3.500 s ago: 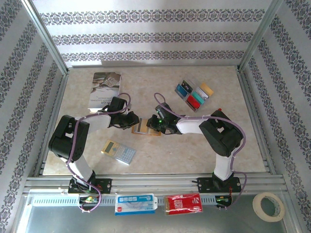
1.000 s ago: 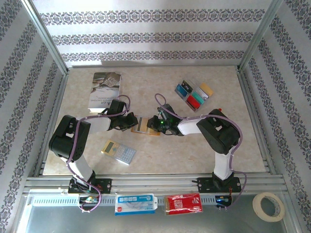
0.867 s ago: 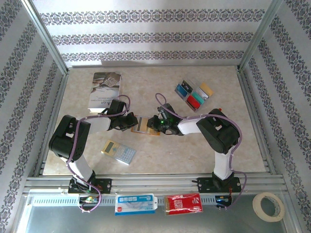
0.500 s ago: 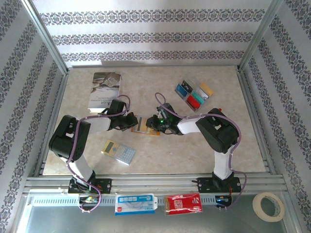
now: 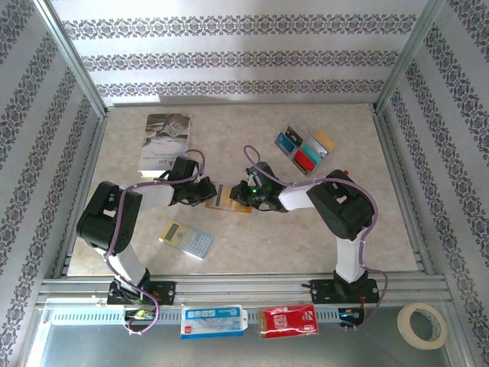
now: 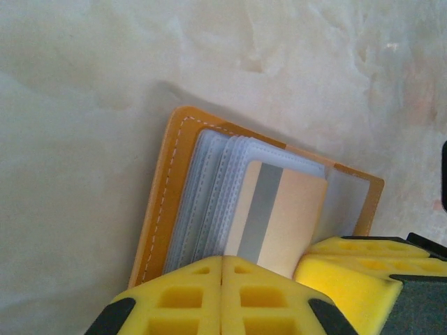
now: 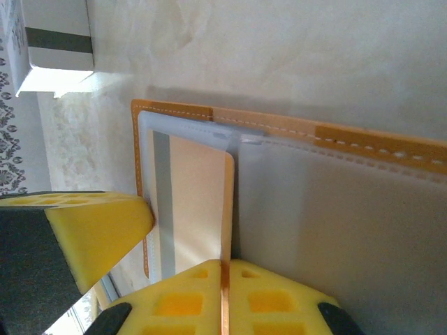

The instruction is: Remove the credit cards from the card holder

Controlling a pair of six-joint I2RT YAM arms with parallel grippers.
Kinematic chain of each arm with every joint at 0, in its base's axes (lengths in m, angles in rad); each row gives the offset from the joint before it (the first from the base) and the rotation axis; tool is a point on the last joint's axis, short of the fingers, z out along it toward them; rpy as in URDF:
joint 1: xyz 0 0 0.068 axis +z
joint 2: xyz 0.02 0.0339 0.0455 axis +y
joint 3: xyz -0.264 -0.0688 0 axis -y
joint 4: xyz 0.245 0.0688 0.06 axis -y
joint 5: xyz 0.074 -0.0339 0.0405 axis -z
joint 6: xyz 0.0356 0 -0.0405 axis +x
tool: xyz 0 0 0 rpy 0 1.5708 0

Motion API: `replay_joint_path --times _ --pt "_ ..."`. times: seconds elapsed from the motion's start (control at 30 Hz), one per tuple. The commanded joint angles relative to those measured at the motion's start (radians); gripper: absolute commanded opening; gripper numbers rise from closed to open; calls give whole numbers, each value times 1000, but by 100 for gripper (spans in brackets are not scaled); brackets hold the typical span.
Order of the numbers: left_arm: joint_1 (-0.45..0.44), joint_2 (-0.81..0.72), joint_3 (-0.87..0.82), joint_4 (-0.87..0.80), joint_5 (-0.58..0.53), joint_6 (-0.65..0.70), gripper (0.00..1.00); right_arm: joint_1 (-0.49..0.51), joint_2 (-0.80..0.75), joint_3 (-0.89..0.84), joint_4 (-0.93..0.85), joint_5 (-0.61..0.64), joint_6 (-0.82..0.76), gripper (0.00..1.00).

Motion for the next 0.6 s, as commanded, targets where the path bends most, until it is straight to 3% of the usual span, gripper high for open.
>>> replay_joint_path --times 0.0,0.27,0.57 --pt "3 11 -34 -108 -66 27 11 -9 -15 -24 41 -20 -26 9" --pt "5 -24 -25 -129 -69 31 21 -34 -47 -73 79 -29 -29 8" --pt "3 -33 -21 -130 -45 29 22 -44 -33 -96 99 -37 -19 10"
